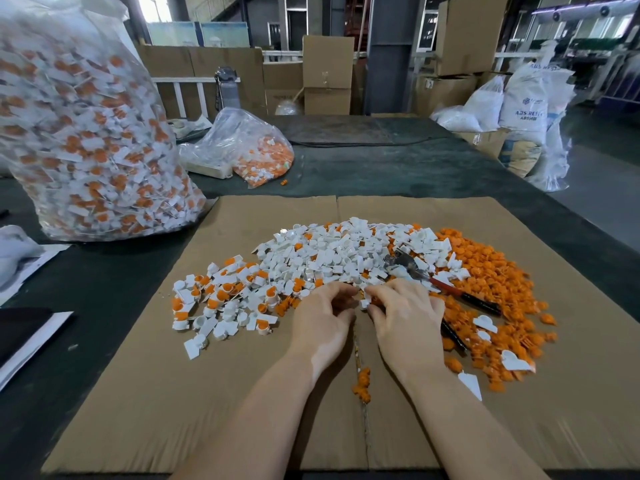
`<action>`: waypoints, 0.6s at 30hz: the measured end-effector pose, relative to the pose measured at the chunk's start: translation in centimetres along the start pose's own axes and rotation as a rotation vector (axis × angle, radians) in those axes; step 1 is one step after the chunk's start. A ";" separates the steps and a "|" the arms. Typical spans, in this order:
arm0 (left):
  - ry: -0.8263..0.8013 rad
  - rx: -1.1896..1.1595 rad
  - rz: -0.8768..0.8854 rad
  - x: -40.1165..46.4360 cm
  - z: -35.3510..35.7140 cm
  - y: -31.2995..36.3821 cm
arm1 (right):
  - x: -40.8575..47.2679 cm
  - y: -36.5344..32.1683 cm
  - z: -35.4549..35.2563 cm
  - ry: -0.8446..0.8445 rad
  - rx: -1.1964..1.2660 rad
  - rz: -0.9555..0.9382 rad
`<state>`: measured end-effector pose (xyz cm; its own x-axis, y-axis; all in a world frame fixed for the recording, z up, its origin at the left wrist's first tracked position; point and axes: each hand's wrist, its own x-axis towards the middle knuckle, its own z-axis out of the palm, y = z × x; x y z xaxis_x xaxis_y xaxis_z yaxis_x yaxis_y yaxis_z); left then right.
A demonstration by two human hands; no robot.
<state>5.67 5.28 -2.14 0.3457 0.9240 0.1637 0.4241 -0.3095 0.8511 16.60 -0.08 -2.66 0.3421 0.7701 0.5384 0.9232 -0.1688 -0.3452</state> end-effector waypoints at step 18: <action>-0.037 -0.202 0.052 -0.4 -1.0 0.2 | -0.3 0.2 -0.7 0.152 0.275 -0.066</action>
<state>4.76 5.07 -1.54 0.3949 0.8978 0.1948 0.2297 -0.3018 0.9253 16.75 -0.77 -2.39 0.3239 0.6700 0.6680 0.8696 0.0674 -0.4892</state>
